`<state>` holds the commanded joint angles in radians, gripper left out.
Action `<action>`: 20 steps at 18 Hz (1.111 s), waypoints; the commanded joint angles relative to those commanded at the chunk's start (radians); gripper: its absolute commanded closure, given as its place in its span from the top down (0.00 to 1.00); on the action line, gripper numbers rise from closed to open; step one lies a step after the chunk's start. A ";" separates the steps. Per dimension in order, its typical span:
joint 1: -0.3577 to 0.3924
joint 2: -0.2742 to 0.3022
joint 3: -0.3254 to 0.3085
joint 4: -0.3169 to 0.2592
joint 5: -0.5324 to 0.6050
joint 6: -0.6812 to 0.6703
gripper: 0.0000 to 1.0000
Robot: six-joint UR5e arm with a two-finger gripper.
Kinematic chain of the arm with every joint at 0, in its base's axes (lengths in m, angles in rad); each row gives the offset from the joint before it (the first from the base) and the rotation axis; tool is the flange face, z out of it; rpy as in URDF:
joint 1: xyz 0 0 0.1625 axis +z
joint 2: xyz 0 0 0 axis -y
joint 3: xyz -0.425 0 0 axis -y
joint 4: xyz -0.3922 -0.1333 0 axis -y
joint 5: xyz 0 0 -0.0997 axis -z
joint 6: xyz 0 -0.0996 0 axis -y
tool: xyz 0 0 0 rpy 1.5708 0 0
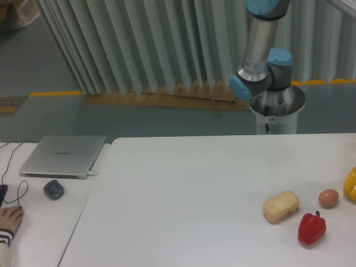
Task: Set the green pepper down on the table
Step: 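Carry the held green pepper in the gripper over the table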
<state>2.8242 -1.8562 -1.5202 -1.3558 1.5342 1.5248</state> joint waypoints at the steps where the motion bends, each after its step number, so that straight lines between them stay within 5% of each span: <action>1: -0.011 0.003 0.003 -0.017 -0.008 0.000 0.11; 8: -0.121 0.019 0.005 -0.066 -0.002 0.003 0.11; 20: -0.258 0.032 0.005 -0.057 0.001 -0.003 0.11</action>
<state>2.5665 -1.8239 -1.5156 -1.4128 1.5355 1.5217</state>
